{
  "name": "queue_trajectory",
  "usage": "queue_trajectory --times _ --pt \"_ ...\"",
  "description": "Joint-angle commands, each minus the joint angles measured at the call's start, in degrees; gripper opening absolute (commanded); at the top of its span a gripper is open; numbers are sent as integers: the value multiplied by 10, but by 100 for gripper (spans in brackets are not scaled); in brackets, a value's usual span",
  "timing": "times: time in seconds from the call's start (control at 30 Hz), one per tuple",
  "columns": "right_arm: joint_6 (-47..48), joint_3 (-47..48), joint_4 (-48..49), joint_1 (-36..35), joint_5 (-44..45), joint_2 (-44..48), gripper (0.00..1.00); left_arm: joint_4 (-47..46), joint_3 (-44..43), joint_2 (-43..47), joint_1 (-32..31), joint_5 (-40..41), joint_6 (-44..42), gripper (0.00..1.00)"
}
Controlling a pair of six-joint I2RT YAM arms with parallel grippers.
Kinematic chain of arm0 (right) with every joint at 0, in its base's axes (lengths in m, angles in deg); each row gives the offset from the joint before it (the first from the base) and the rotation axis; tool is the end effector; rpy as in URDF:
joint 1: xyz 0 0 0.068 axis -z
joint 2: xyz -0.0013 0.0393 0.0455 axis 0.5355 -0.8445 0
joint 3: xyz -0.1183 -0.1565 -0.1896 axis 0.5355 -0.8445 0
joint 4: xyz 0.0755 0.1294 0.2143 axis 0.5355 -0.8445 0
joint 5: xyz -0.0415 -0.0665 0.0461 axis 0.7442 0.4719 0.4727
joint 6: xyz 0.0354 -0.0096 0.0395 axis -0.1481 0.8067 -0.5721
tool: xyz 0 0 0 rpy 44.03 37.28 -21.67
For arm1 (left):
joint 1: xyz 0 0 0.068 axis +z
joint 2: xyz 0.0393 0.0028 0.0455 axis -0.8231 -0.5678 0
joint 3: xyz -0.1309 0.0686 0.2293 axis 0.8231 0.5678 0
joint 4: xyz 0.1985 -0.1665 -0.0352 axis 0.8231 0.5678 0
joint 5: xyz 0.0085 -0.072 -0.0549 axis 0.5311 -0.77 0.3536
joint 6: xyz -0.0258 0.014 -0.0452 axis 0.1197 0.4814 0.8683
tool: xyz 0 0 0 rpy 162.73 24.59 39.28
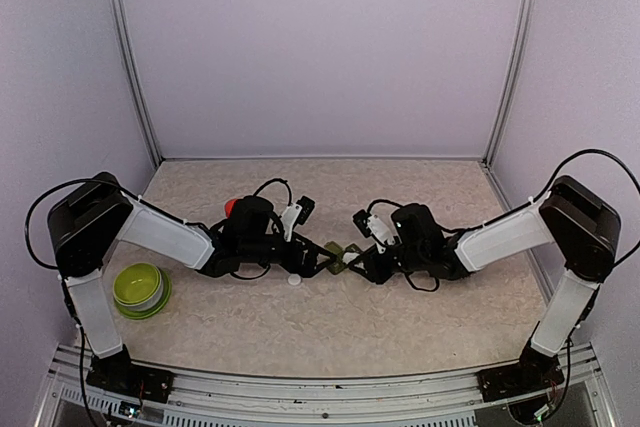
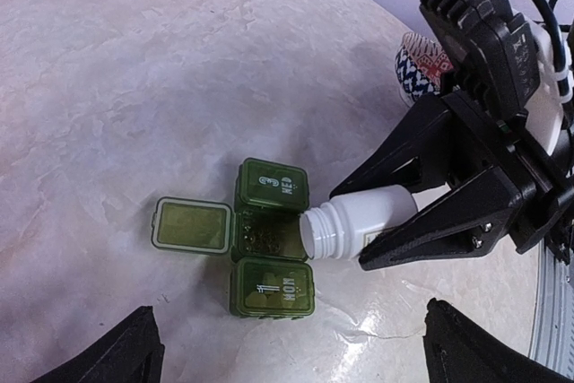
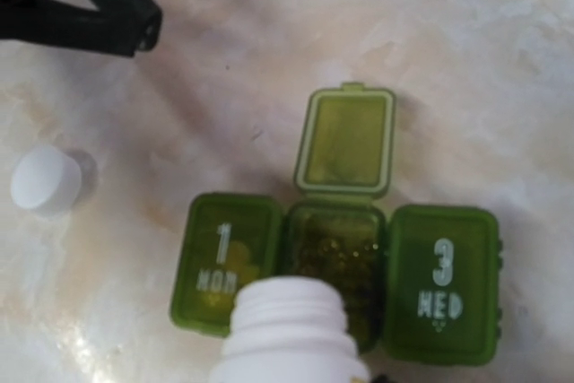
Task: Sort the pills into containers
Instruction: Pour the pill into the compartment of the pill container.
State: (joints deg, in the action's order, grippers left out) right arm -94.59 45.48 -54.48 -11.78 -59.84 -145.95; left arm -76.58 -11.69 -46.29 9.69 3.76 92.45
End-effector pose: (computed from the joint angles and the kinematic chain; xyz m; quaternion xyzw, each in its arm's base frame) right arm 0.2394 0.2414 0.1384 -0.2869 0.8438 0.2804 0.3565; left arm 0.2553 -0.2774 0.1463 0.3024 0.7916 -0.3752 0.3756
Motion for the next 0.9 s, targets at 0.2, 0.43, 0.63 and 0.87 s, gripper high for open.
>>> queue_trajectory --times 0.2,0.43,0.63,0.87 --pt "1 -39 78 5 -13 29 2 -1 -12 -6 0 -1 -2 99" --pt "1 -76 143 5 -14 42 1 0 -11 -4 0 0 -4 99" --pt "4 -127 228 5 1 60 1 0 -10 -2 0 4 -3 99" --pt "4 -163 312 6 -16 53 0 1 -10 -2 -1 3 -4 99"
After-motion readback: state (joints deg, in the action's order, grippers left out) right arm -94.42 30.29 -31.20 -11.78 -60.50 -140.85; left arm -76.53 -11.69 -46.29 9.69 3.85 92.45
